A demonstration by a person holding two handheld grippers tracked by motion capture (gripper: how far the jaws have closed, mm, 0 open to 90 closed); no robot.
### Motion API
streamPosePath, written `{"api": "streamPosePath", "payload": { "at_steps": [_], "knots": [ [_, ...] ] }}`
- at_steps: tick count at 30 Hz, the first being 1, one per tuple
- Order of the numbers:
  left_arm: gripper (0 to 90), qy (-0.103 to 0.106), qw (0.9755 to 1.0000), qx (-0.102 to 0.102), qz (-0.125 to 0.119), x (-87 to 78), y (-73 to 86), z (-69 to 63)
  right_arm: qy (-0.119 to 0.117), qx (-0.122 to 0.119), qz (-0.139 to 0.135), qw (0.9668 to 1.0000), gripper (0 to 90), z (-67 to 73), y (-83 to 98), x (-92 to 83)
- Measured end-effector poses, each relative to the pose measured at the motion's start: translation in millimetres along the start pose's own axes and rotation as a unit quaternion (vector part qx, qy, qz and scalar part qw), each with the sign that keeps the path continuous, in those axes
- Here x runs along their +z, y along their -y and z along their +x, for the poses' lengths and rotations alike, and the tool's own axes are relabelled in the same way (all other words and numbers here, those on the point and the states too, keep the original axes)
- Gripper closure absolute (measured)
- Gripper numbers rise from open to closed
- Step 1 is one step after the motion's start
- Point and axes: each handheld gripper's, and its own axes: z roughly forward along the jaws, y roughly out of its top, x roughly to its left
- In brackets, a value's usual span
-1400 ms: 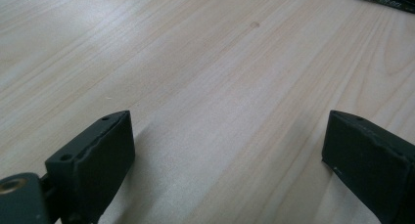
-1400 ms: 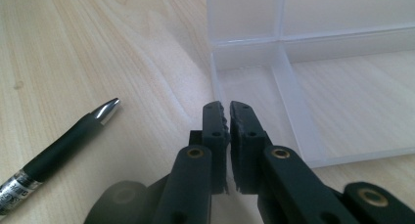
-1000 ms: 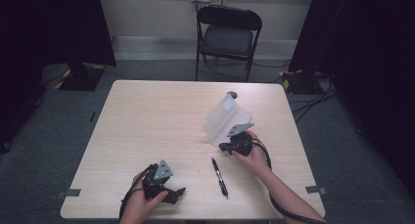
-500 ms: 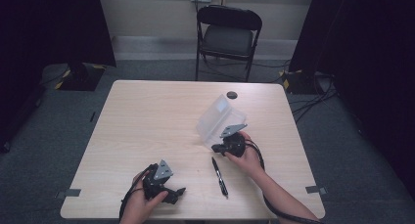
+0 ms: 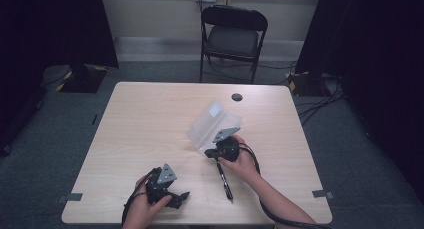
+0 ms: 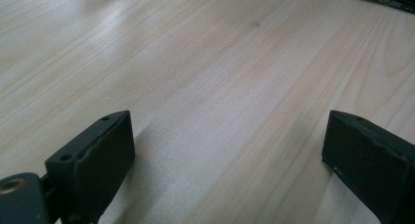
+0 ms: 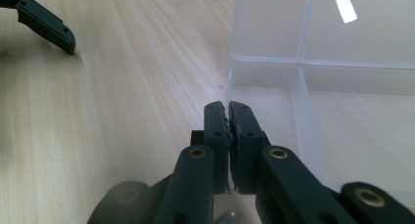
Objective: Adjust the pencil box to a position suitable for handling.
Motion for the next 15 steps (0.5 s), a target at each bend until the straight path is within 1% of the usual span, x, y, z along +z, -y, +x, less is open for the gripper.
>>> {"api": "streamPosePath", "payload": {
  "at_steps": [3, 4, 8, 12, 15],
  "knots": [
    [5.0, 0.0, 1.0, 0.0, 0.0, 0.0, 0.0, 0.0, -0.005, -0.003, 0.001, 1.0, 87.0, 4.8, -2.0, 3.7],
    [5.0, 0.0, 1.0, 0.0, 0.0, 0.0, 0.0, 0.0, -0.011, -0.006, 0.0, 0.9999, 87.0, 6.4, -2.1, 4.8],
    [5.0, 0.0, 1.0, 0.0, 0.0, 0.0, 0.0, 0.0, -0.017, -0.009, -0.001, 0.9998, 86.7, 13.9, -2.2, 8.2],
    [5.0, 0.0, 1.0, 0.002, 0.0, -0.1, -0.1, 0.3, -0.023, -0.011, -0.002, 0.9997, 86.3, 19.6, -3.7, 9.7],
    [5.0, 0.0, 1.0, 0.0, 0.0, 0.0, 0.0, 0.0, -0.029, -0.013, -0.004, 0.9995, 85.4, 23.0, -4.8, 9.9]
  ]
}}
